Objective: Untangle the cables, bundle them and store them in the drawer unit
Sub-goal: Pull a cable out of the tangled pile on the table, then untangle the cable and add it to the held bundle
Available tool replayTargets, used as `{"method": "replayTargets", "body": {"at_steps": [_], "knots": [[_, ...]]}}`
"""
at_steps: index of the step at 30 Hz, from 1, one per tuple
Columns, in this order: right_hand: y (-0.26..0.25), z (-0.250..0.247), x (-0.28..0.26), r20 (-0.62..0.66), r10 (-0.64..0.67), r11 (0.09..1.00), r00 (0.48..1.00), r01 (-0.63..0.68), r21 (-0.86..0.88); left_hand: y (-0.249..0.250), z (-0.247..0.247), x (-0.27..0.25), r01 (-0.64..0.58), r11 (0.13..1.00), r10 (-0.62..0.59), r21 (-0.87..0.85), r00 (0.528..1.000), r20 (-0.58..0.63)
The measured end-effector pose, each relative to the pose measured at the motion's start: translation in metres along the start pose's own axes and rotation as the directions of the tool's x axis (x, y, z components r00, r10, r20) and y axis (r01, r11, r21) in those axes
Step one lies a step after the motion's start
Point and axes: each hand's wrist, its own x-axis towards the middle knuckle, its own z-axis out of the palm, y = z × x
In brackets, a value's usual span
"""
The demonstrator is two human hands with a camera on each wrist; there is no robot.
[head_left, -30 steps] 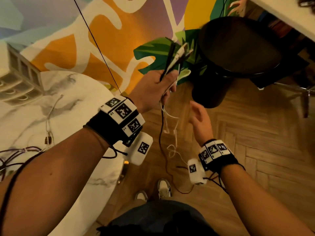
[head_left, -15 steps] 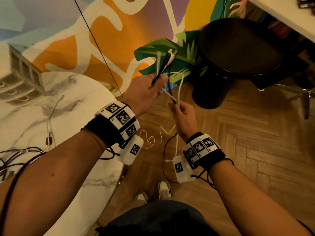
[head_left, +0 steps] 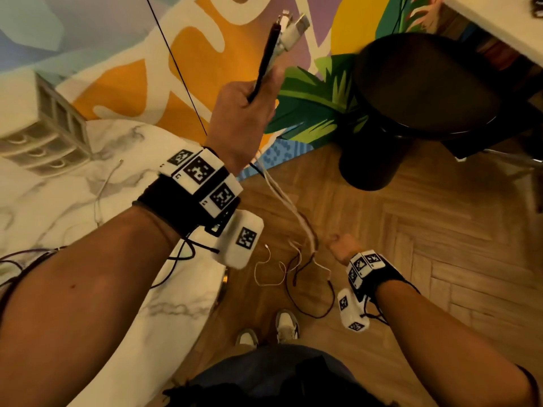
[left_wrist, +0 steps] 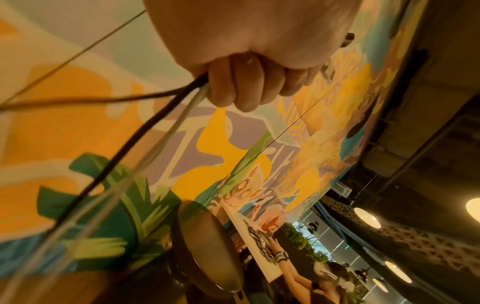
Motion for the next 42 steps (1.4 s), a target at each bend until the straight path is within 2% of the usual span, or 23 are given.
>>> {"method": "replayTargets", "body": {"at_steps": [2, 3, 5, 7, 8, 9, 10, 12, 15, 18, 22, 23, 25, 26, 29, 31, 33, 35, 38, 42], "knots": [[-0.016, -0.012, -0.004, -0.127, -0.178, 0.97, 0.976, 0.196, 0.145, -0.002, 0.011, -0.006, 0.051, 0.994, -0.042, -0.1, 0.995, 0.091], [-0.028, -0.022, -0.012, -0.21, -0.282, 0.914, 0.936, 0.329, 0.239, -0.005, 0.016, -0.01, 0.089, 0.988, -0.072, -0.126, 0.988, 0.136], [-0.061, -0.046, -0.039, -0.295, -0.48, 0.731, 0.826, 0.563, 0.385, -0.01, 0.024, -0.017, 0.15, 0.979, -0.119, -0.139, 0.97, 0.21], [-0.096, -0.067, -0.072, -0.238, -0.662, 0.514, 0.711, 0.661, 0.546, -0.015, 0.03, -0.023, 0.181, 0.973, -0.141, -0.145, 0.957, 0.252], [-0.11, -0.072, -0.085, -0.186, -0.727, 0.429, 0.661, 0.649, 0.628, -0.017, 0.031, -0.025, 0.197, 0.968, -0.151, -0.158, 0.953, 0.261], [-0.121, -0.075, -0.094, -0.151, -0.761, 0.389, 0.631, 0.63, 0.673, -0.017, 0.031, -0.027, 0.209, 0.961, -0.156, -0.179, 0.95, 0.269], [-0.129, -0.073, -0.1, -0.139, -0.764, 0.394, 0.63, 0.626, 0.672, -0.017, 0.031, -0.029, 0.206, 0.958, -0.148, -0.198, 0.951, 0.27], [-0.142, -0.062, -0.106, -0.143, -0.718, 0.495, 0.681, 0.645, 0.582, -0.013, 0.027, -0.029, 0.176, 0.967, -0.13, -0.184, 0.963, 0.238], [-0.146, -0.039, -0.104, -0.144, -0.661, 0.601, 0.736, 0.634, 0.486, -0.01, 0.016, -0.022, 0.165, 0.983, -0.158, -0.077, 0.983, 0.09], [-0.146, -0.027, -0.101, -0.133, -0.658, 0.63, 0.741, 0.639, 0.442, -0.013, 0.01, -0.025, 0.233, 0.969, -0.235, -0.08, 0.972, -0.013], [-0.159, -0.029, -0.105, -0.145, -0.686, 0.57, 0.713, 0.65, 0.502, -0.027, 0.01, -0.058, 0.323, 0.943, -0.327, 0.084, 0.944, 0.039], [-0.16, -0.03, -0.105, -0.132, -0.676, 0.583, 0.725, 0.636, 0.505, -0.03, 0.01, -0.063, 0.328, 0.934, -0.336, 0.143, 0.941, 0.038], [-0.16, -0.024, -0.104, -0.062, -0.639, 0.63, 0.767, 0.568, 0.529, -0.034, 0.005, -0.068, 0.291, 0.927, -0.297, 0.238, 0.955, -0.01], [-0.16, -0.021, -0.104, -0.047, -0.634, 0.64, 0.772, 0.558, 0.529, -0.035, 0.001, -0.069, 0.236, 0.927, -0.235, 0.29, 0.971, -0.04], [-0.164, -0.011, -0.112, -0.006, -0.657, 0.634, 0.754, 0.557, 0.536, -0.034, -0.011, -0.074, 0.066, 0.916, -0.033, 0.396, 0.995, -0.09], [-0.165, -0.005, -0.116, 0.011, -0.684, 0.616, 0.73, 0.569, 0.544, -0.038, -0.016, -0.078, -0.031, 0.877, 0.063, 0.48, 0.997, -0.052], [-0.164, 0.002, -0.115, 0.011, -0.694, 0.61, 0.72, 0.58, 0.541, -0.046, -0.019, -0.082, -0.123, 0.795, 0.132, 0.595, 0.991, 0.028], [-0.163, 0.01, -0.112, 0.002, -0.688, 0.607, 0.726, 0.574, 0.55, -0.058, -0.022, -0.085, -0.143, 0.748, 0.141, 0.648, 0.989, 0.055], [-0.166, 0.015, -0.117, 0.002, -0.67, 0.615, 0.742, 0.554, 0.562, -0.069, -0.021, -0.096, -0.062, 0.727, 0.068, 0.684, 0.998, 0.018], [-0.161, 0.018, -0.116, 0.133, -0.573, 0.715, 0.809, 0.413, 0.565, -0.07, -0.017, -0.112, -0.022, 0.693, 0.016, 0.721, 1.0, 0.015]]}}
